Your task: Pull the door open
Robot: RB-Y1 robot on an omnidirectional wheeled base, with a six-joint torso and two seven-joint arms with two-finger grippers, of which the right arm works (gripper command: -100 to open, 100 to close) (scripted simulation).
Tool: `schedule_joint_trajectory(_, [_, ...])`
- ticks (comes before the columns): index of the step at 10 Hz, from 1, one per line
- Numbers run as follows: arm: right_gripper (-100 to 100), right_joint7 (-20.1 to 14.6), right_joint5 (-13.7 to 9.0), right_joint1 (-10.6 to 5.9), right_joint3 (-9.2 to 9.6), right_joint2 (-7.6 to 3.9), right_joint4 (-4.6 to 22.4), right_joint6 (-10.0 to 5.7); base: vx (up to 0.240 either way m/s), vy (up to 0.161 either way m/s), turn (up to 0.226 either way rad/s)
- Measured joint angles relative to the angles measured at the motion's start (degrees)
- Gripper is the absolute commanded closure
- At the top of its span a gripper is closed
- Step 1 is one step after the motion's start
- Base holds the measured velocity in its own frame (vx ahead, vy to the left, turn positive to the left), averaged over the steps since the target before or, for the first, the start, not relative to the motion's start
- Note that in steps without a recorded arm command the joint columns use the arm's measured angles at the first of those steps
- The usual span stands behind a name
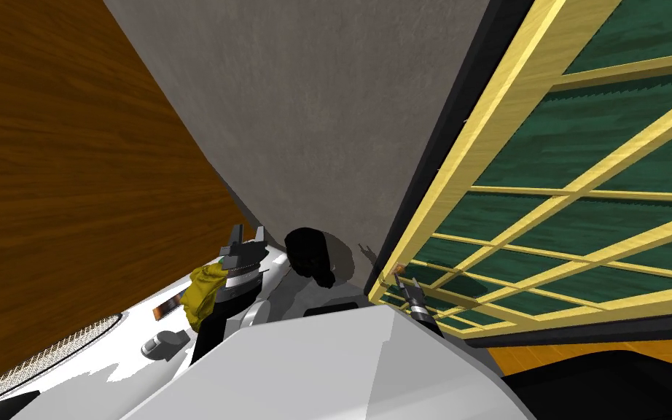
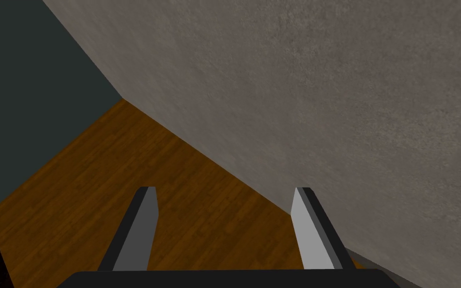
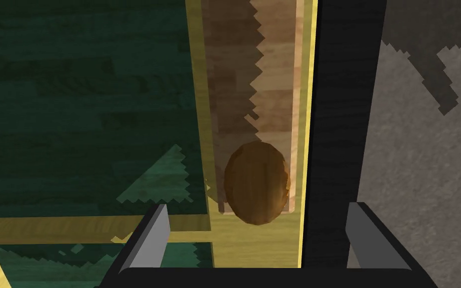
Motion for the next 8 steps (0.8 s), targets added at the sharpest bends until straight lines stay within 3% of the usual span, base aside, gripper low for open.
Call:
schedule_joint_trajectory(2, [-100, 0.3, -0.1, -0.43, -0.17, 0.06, 0.0, 0.42, 0.131, -0.058, 0.013])
schedule_joint_trajectory(3, [100, 0.3, -0.1, -0.42, -0.17, 0.09, 0.0, 0.44, -0.014, 0.010, -0.001])
schedule_joint_trajectory(8, [100, 0.3, -0.1, -0.42, -0.11, 0.07, 0.1, 0.53, -0.014, 0.005, 0.001])
